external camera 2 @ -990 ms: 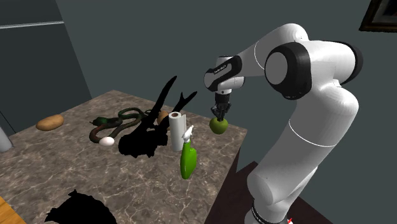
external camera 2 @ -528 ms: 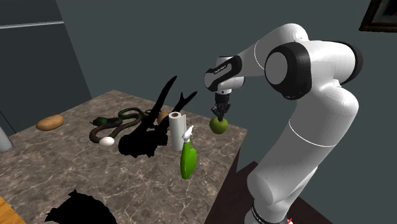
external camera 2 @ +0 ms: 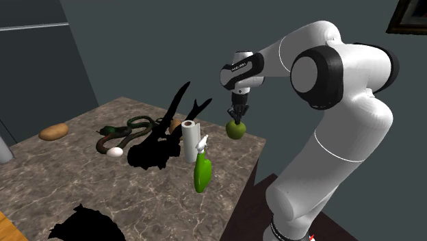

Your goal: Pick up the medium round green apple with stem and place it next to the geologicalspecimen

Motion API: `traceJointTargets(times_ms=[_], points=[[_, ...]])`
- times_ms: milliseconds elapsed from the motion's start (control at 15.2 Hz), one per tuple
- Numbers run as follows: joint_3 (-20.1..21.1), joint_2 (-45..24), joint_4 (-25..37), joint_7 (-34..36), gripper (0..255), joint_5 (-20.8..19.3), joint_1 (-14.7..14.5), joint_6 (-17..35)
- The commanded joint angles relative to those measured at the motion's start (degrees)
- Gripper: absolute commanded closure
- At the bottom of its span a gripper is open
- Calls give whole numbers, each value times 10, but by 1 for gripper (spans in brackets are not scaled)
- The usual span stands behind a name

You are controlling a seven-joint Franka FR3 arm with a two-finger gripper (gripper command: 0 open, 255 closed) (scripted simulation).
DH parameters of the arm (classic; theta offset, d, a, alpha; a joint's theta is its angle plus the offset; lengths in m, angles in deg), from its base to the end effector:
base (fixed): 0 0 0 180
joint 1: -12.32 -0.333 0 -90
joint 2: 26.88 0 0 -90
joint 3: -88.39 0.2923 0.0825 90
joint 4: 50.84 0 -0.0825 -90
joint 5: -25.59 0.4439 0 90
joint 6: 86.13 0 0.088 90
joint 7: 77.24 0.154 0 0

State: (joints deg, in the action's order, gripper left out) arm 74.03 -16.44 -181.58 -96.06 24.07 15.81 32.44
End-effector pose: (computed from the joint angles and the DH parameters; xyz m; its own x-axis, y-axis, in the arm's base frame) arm 0.5106 -0.1643 0.3230 0.9990 0.0352 -0.0263 0.0344 -0.9989 -0.0323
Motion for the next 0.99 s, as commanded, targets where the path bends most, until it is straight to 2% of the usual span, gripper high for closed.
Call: traceJointTargets(times_ms=[0, 924], points=[[1, 5, 10, 1, 255, -1, 0, -15], [6, 32, 93, 7, 255, -5, -1, -124]])
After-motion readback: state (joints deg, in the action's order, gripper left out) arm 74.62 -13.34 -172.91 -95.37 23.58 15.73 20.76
